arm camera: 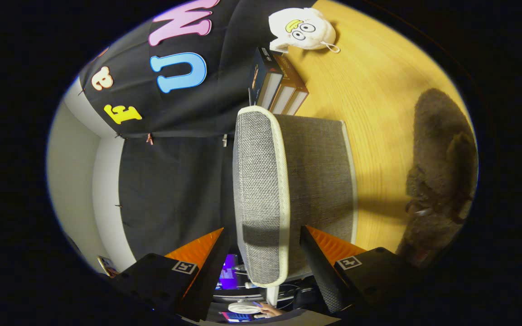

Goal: Open the storage box then place both shoes into the box .Put the left shoe in first, then the right shoe, with the right side of both shoes facing outward in a uniform manner.

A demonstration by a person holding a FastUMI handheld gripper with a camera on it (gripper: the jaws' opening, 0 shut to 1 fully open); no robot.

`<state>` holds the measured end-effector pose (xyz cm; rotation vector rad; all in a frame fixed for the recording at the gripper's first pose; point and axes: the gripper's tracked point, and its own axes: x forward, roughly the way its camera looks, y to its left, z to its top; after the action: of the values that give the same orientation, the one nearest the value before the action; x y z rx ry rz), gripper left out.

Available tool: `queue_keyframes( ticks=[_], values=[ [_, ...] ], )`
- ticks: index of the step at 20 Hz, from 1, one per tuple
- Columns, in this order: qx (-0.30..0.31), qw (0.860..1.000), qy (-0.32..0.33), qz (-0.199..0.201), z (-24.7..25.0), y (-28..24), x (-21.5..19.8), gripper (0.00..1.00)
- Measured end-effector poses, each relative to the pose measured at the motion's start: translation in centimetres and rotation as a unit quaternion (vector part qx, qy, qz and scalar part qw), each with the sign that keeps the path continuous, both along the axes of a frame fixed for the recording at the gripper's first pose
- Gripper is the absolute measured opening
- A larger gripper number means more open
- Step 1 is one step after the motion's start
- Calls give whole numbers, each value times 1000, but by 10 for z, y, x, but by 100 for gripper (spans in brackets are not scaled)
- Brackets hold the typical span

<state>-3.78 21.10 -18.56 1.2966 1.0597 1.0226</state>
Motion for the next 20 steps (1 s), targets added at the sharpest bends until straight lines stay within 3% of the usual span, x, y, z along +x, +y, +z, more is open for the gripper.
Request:
queue_keyframes(
  ticks=[2, 4, 6, 8, 12, 20],
  values=[
    [-1, 1000, 11, 17, -6, 6, -5, 93],
    [13, 999, 21, 31, -4, 6, -11, 58],
    [39, 999, 21, 28, 8, 1, -11, 41],
    [22, 1000, -3, 20, 13, -3, -11, 6],
    [12, 1000, -12, -7, 32, -6, -9, 5],
    [1, 995, -79, -62, 116, 14, 3, 5]
  ],
)
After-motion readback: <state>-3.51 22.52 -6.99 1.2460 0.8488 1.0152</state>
